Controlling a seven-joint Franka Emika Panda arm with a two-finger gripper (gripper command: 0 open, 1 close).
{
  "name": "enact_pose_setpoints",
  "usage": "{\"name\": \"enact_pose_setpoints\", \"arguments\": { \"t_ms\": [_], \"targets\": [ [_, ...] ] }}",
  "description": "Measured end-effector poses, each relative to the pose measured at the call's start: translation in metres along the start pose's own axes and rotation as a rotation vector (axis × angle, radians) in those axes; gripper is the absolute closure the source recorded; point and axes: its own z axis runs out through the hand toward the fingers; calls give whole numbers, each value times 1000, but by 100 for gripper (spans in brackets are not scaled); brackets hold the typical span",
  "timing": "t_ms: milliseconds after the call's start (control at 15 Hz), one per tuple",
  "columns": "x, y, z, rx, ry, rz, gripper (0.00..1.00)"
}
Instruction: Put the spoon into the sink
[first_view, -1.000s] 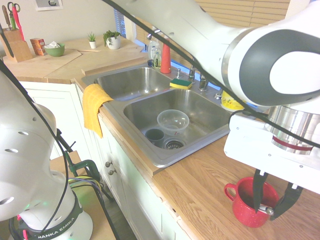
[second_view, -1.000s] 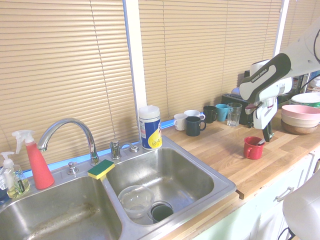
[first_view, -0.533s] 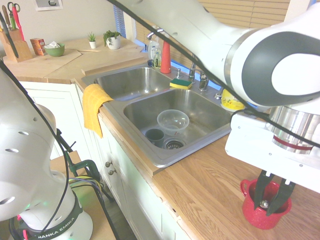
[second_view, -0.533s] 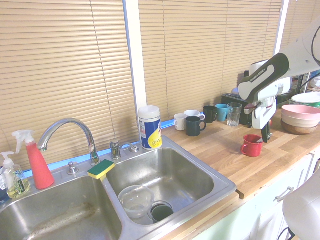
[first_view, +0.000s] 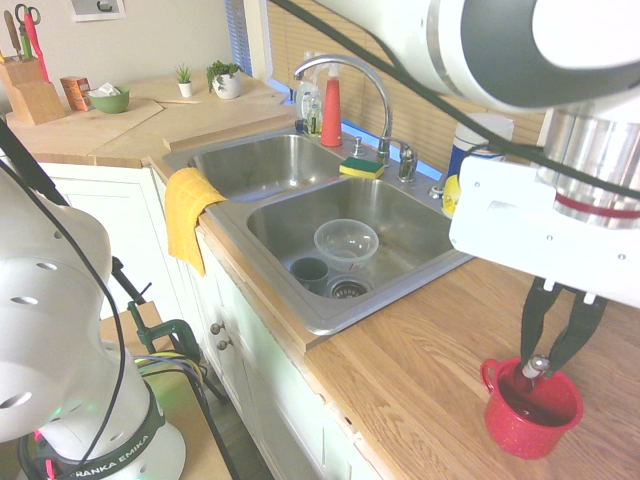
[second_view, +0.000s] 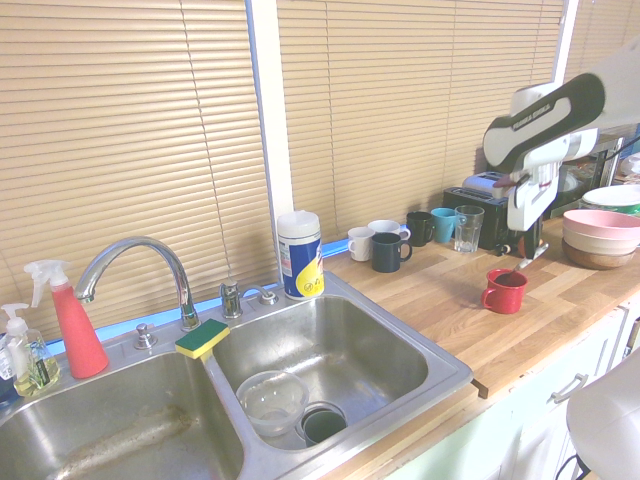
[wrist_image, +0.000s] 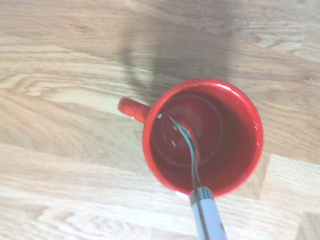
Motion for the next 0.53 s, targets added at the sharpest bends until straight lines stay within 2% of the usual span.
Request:
{"name": "enact_pose_setpoints", "arguments": {
  "t_ms": [333, 533],
  "targets": [
    [-22, 29, -47, 50, 53, 0, 100],
    [-30, -4, -72, 46, 85, -48, 100]
  ]
}}
